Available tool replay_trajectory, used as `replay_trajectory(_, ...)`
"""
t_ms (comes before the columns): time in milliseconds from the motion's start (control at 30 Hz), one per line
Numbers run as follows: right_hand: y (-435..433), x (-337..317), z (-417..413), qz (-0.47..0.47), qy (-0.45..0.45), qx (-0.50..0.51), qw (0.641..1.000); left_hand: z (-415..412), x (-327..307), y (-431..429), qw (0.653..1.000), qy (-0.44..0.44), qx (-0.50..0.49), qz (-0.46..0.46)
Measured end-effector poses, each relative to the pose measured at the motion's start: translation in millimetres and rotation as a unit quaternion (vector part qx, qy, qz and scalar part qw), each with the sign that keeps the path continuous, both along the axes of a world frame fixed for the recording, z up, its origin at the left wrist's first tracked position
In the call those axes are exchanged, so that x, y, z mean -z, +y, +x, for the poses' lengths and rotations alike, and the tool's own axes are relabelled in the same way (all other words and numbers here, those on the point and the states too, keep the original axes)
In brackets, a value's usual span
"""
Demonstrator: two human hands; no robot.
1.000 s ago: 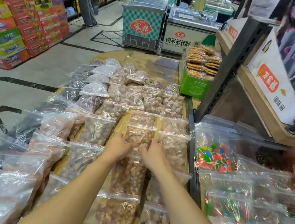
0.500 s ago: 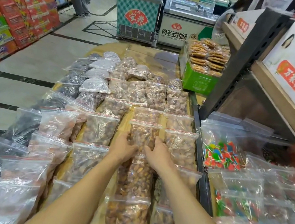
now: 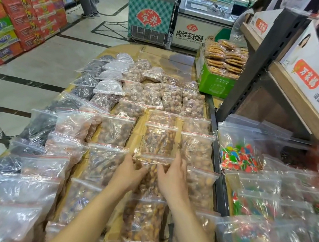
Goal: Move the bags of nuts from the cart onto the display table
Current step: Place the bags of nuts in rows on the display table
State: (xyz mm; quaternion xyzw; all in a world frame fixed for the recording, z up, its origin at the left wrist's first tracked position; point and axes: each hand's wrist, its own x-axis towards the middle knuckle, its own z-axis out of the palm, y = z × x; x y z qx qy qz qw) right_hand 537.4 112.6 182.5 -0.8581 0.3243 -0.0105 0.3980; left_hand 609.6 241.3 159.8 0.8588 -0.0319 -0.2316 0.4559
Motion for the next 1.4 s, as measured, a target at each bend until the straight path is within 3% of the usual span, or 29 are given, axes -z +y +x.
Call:
replay_trajectory(567,12.2,18.4,-16.9,0.018,0.070,-0.003,0.997,-20.1,-0.1,8.6,0.997,-0.043,0.038,0.052)
replay_trajectory(800,24.0,-1.9,-41.8,-0.030,0.022,-0.007,0.999,-40.6,-20.2,19.8,0.998,-0.037,0.043,0.042)
replay_trajectory(967,45.1,5.1,-75.5,-0.027,0.077,-0.040,0.996,-76.1,-13.8,35.6,0.999,-0.013,0.031,0.032)
replay_trajectory(1400,63.8,37.2,-118.0,0.011,0.151,-0.048,0.987,-125.3,0.8,55.2,0.994,-0.001,0.041,0.104)
